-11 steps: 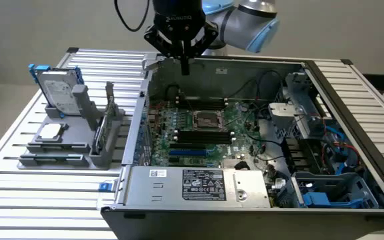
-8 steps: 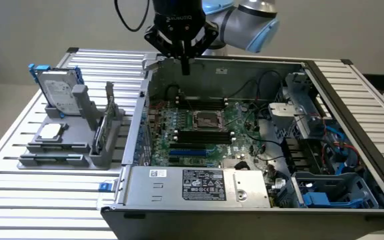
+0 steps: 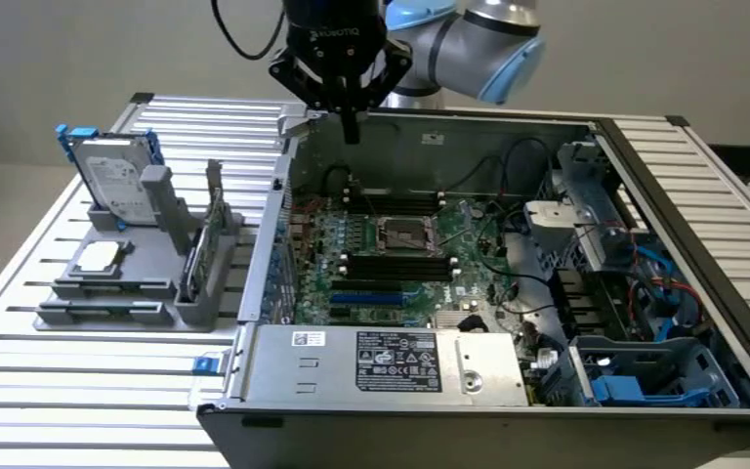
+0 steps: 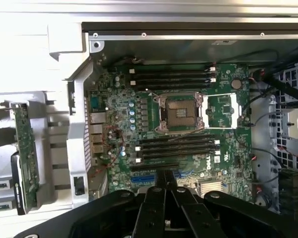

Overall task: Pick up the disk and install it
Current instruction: 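Reach for the disk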

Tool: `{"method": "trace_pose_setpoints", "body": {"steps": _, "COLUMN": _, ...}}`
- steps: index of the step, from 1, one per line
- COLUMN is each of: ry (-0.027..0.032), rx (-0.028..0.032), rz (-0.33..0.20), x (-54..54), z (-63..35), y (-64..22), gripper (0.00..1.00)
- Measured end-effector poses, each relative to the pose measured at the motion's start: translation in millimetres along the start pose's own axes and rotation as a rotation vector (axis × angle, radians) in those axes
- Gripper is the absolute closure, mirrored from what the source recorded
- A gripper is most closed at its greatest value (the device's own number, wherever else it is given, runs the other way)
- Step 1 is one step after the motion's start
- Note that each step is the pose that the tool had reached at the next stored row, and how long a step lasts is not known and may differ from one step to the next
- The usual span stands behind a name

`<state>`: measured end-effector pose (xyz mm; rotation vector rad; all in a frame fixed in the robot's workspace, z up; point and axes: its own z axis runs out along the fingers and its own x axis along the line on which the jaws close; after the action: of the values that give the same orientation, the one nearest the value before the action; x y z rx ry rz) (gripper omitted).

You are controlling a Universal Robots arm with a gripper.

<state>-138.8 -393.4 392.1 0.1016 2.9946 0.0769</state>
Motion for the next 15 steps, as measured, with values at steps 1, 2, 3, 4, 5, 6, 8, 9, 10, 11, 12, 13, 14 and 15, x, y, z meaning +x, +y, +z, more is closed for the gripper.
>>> {"method": "trace_pose_setpoints", "body": {"steps": 1, "ry": 0.0001, "rx": 0.0007, "rz": 0.000, "x": 4.5, "z": -0.5, "y": 1.3, "gripper": 0.89}}
{"method": "trace_pose_setpoints", "body": {"steps": 2, "ry": 0.0001, "rx": 0.0011, "rz": 0.000, "x": 9.1, "z": -0.8, "y": 2.6, "gripper": 0.89}}
{"method": "trace_pose_setpoints", "body": {"steps": 3, "ry": 0.0000, "rx": 0.0010, "rz": 0.000, "x": 13.9, "z": -1.1, "y": 3.7, "gripper": 0.89}}
{"method": "trace_pose_setpoints", "body": {"steps": 4, "ry": -0.0002, "rx": 0.0009, "rz": 0.000, "x": 18.4, "z": -1.3, "y": 4.5, "gripper": 0.89}}
{"method": "trace_pose_setpoints", "body": {"steps": 5, "ry": -0.0004, "rx": 0.0009, "rz": 0.000, "x": 23.0, "z": -1.5, "y": 5.2, "gripper": 0.89}}
{"method": "trace_pose_setpoints", "body": {"steps": 6, "ry": -0.0005, "rx": 0.0009, "rz": 0.000, "x": 27.6, "z": -1.6, "y": 5.8, "gripper": 0.89}}
{"method": "trace_pose_setpoints", "body": {"steps": 8, "ry": -0.0004, "rx": 0.0010, "rz": 0.000, "x": 37.0, "z": -1.6, "y": 6.9, "gripper": 0.89}}
{"method": "trace_pose_setpoints", "body": {"steps": 9, "ry": -0.0004, "rx": 0.0010, "rz": 0.000, "x": 41.6, "z": -1.7, "y": 7.2, "gripper": 0.89}}
{"method": "trace_pose_setpoints", "body": {"steps": 10, "ry": -0.0004, "rx": 0.0010, "rz": 0.000, "x": 46.3, "z": -1.8, "y": 7.5, "gripper": 0.89}}
{"method": "trace_pose_setpoints", "body": {"steps": 11, "ry": -0.0004, "rx": 0.0009, "rz": 0.000, "x": 50.7, "z": -2.0, "y": 7.7, "gripper": 0.89}}
{"method": "trace_pose_setpoints", "body": {"steps": 12, "ry": -0.0002, "rx": 0.0010, "rz": 0.000, "x": 55.3, "z": -2.3, "y": 8.0, "gripper": 0.89}}
{"method": "trace_pose_setpoints", "body": {"steps": 13, "ry": 0.0010, "rx": 0.0011, "rz": 0.000, "x": 59.5, "z": -2.6, "y": 8.4, "gripper": 0.89}}
{"method": "trace_pose_setpoints", "body": {"steps": 14, "ry": 0.0070, "rx": 0.0011, "rz": 0.000, "x": 62.2, "z": -2.9, "y": 9.0, "gripper": 0.89}}
{"method": "trace_pose_setpoints", "body": {"steps": 15, "ry": 0.0205, "rx": 0.0015, "rz": 0.001, "x": 64.3, "z": -3.2, "y": 9.3, "gripper": 0.89}}
